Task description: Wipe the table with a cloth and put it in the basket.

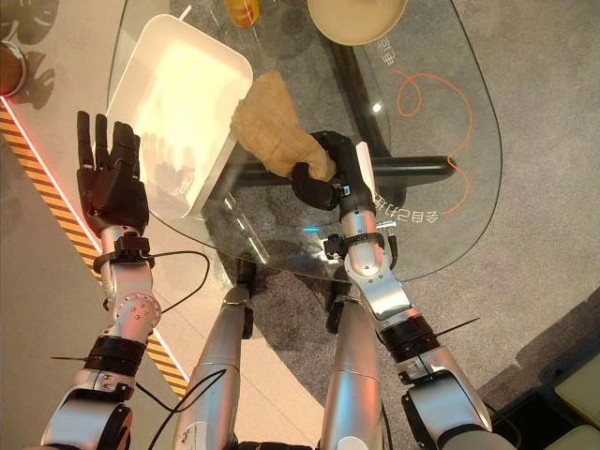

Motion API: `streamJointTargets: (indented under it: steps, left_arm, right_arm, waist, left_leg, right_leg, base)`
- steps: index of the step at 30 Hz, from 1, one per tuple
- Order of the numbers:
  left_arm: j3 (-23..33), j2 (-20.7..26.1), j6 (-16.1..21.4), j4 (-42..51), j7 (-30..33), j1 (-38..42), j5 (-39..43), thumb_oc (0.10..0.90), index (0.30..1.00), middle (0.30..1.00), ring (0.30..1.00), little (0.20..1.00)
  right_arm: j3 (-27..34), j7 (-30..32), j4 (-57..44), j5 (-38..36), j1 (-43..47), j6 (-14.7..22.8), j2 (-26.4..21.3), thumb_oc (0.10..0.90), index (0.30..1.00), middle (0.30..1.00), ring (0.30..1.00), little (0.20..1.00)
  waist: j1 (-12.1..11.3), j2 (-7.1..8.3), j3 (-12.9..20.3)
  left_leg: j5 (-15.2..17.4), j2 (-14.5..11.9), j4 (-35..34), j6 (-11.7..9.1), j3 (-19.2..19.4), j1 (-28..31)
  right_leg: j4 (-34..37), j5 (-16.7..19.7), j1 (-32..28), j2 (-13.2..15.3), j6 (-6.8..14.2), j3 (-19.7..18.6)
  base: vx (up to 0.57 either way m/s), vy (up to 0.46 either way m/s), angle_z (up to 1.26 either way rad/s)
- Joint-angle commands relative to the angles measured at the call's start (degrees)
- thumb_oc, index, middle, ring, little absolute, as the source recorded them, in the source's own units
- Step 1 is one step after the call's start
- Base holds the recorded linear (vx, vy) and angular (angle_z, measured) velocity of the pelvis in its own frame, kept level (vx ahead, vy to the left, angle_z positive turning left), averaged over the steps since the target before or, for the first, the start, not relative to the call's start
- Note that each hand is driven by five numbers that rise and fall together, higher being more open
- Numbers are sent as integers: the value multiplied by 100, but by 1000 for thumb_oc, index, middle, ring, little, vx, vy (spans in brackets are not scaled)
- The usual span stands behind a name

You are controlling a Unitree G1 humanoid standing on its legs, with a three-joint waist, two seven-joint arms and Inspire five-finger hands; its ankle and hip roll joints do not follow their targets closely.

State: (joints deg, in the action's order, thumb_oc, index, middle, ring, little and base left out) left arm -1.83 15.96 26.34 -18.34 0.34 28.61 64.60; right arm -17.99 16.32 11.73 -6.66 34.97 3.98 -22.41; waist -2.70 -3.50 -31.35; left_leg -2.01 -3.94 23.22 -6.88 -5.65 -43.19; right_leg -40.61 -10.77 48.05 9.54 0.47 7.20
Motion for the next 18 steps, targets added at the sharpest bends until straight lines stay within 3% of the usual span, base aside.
streamJointTargets:
  steps: [1,7,11,18]
  left_arm:
    - [142,291,137,803,-457,27,-224,800,900,900,900,900]
    - [27,314,-173,926,-665,36,-82,800,900,900,900,900]
    - [-110,343,-674,999,-1002,24,19,800,900,900,900,900]
    - [-276,389,-1069,1101,-1278,42,235,800,900,900,900,900]
  right_arm:
    - [296,-201,-1460,57,332,989,223,100,300,300,300,200]
    - [227,-420,-1791,6,346,1021,232,100,300,300,300,200]
    - [154,-527,-1940,-30,393,1036,230,100,300,300,300,200]
    - [32,-654,-2021,-77,431,1017,182,100,300,300,300,200]
  waist:
    - [115,96,156]
    - [146,102,156]
    - [152,105,156]
    - [168,102,156]
  left_leg:
    - [681,450,628,715,630,116]
    - [684,441,638,709,639,118]
    - [670,426,629,700,661,128]
    - [665,421,608,697,688,146]
  right_leg:
    - [642,433,-382,-367,-11,-100]
    - [636,445,-376,-380,-5,-128]
    - [656,463,-396,-378,8,-118]
    - [709,484,-422,-374,16,-120]
  base:
    - [0,0,0]
    - [0,0,0]
    - [0,0,0]
    - [0,0,0]
